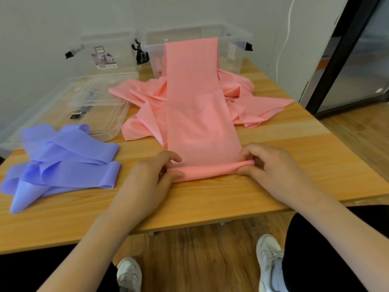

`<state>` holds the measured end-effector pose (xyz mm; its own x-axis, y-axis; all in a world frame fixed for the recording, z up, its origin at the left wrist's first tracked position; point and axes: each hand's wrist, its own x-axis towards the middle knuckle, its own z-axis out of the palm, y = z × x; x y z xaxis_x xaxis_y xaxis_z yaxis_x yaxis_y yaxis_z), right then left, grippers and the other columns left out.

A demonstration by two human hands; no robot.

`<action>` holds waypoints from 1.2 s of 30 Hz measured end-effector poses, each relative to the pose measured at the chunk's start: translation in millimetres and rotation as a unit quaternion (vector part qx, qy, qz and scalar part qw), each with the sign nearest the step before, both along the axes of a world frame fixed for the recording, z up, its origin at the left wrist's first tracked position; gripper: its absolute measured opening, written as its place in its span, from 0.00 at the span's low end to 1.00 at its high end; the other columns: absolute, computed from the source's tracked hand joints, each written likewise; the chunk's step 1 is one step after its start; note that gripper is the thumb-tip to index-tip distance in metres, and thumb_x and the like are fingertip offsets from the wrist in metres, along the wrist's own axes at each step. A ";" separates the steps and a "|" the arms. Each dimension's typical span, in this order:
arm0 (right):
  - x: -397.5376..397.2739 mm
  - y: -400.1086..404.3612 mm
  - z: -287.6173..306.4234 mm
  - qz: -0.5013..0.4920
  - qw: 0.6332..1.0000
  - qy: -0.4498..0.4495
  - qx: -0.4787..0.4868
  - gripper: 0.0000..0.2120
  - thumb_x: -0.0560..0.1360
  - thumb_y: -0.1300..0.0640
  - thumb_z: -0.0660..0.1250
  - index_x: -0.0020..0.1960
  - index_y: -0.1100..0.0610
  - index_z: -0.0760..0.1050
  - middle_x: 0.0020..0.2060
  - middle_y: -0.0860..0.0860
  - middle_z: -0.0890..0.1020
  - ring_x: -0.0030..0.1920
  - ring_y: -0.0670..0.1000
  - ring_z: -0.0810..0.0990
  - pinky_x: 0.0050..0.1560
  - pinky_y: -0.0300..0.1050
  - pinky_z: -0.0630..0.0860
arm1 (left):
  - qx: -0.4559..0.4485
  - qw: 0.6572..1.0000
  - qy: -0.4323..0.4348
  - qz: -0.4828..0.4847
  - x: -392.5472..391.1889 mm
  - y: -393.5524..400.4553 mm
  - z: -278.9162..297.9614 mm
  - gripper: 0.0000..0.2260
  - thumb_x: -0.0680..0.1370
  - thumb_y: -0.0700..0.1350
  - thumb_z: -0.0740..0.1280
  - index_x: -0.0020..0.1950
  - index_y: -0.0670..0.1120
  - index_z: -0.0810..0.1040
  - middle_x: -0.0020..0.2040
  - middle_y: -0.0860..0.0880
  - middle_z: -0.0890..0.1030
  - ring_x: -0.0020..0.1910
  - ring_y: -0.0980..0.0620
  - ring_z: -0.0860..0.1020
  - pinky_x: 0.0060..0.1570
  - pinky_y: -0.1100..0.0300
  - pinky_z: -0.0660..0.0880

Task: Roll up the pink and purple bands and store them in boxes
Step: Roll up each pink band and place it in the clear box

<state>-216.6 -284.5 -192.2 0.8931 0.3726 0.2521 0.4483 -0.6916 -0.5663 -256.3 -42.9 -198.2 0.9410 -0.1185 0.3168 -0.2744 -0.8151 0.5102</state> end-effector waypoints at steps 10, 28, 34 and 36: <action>3.5 -1.3 -1.5 0.012 1.000 -0.006 -0.016 0.11 0.68 0.54 0.73 0.50 0.50 0.79 0.43 0.38 0.73 0.47 0.40 0.70 0.50 0.27 0.64 | 0.036 0.999 -0.022 -0.023 0.2 -1.8 -0.5 0.14 0.73 0.49 0.63 0.48 0.42 0.82 0.41 0.48 0.83 0.46 0.56 0.73 0.46 0.81 0.62; 4.8 -5.4 -0.4 0.028 0.998 -0.031 -0.037 0.08 0.69 0.55 0.72 0.46 0.46 0.78 0.40 0.37 0.75 0.46 0.42 0.71 0.49 0.38 0.67 | 0.041 0.998 -0.046 -0.030 2.5 0.8 -2.8 0.18 0.73 0.53 0.59 0.46 0.42 0.82 0.41 0.53 0.78 0.43 0.59 0.71 0.45 0.75 0.63; 2.0 -4.1 0.0 0.004 1.000 -0.019 0.000 0.11 0.71 0.57 0.68 0.38 0.43 0.70 0.38 0.42 0.77 0.43 0.41 0.74 0.44 0.32 0.67 | 0.001 0.999 -0.015 -0.047 1.5 -0.4 -1.7 0.15 0.66 0.51 0.75 0.51 0.50 0.79 0.41 0.63 0.75 0.43 0.73 0.71 0.44 0.81 0.63; 2.7 -5.3 1.8 0.016 1.000 -0.003 -0.017 0.06 0.69 0.55 0.71 0.40 0.45 0.74 0.40 0.41 0.77 0.45 0.41 0.73 0.47 0.34 0.68 | 0.012 0.998 -0.015 -0.065 2.1 1.1 -2.7 0.14 0.66 0.54 0.71 0.46 0.47 0.82 0.41 0.60 0.75 0.43 0.74 0.70 0.44 0.81 0.63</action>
